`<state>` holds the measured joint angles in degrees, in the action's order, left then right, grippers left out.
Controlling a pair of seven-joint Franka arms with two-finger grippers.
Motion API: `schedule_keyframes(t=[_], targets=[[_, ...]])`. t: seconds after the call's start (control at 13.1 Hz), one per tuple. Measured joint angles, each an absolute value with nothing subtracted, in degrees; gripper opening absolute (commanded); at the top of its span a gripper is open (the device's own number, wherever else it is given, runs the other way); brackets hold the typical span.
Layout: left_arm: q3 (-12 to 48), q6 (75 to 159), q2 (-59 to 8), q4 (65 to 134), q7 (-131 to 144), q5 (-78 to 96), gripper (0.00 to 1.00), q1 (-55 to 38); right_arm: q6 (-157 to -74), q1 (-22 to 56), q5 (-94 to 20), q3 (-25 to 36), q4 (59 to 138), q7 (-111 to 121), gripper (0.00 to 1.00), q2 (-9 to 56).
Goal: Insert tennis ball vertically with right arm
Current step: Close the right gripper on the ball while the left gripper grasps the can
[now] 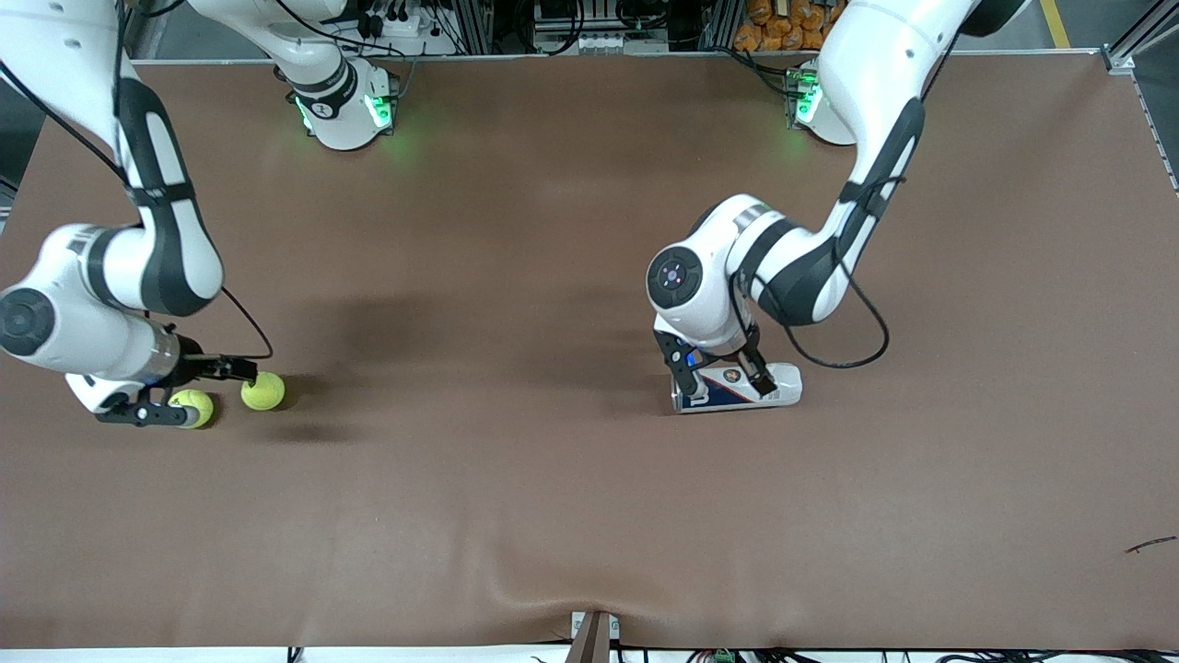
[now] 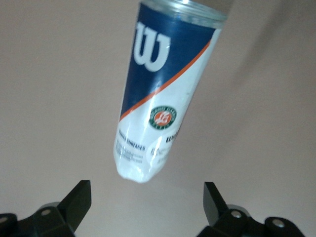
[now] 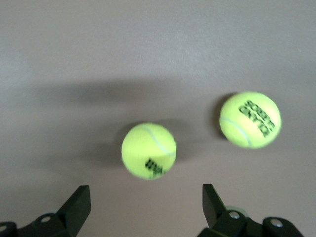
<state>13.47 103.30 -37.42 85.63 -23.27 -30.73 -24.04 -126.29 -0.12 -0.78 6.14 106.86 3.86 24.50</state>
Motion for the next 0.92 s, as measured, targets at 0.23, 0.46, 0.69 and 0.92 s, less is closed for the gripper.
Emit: schedule_keyframes(t=[0.23, 0.46, 0.69, 0.92], targets=[[13.3, 105.8, -39.5, 84.6, -33.0, -30.7, 1.00, -23.9, -131.1, 1.0, -0.8, 5.9, 106.9, 3.9, 1.00, 28.1], [13.0, 108.8, -41.0, 84.5, -37.4, -30.7, 1.00, -23.8, -133.4, 1.8, -0.7, 5.9, 106.8, 3.9, 1.00, 30.7], [13.0, 110.4, -42.7, 84.4, -37.8, -30.7, 1.00, -23.8, -133.4, 1.8, -0.7, 6.0, 106.8, 4.0, 1.00, 31.4], [13.0, 110.7, -43.6, 84.3, -37.8, -30.7, 1.00, -23.8, -133.1, 1.7, -0.7, 6.3, 106.8, 5.1, 1.00, 31.9]])
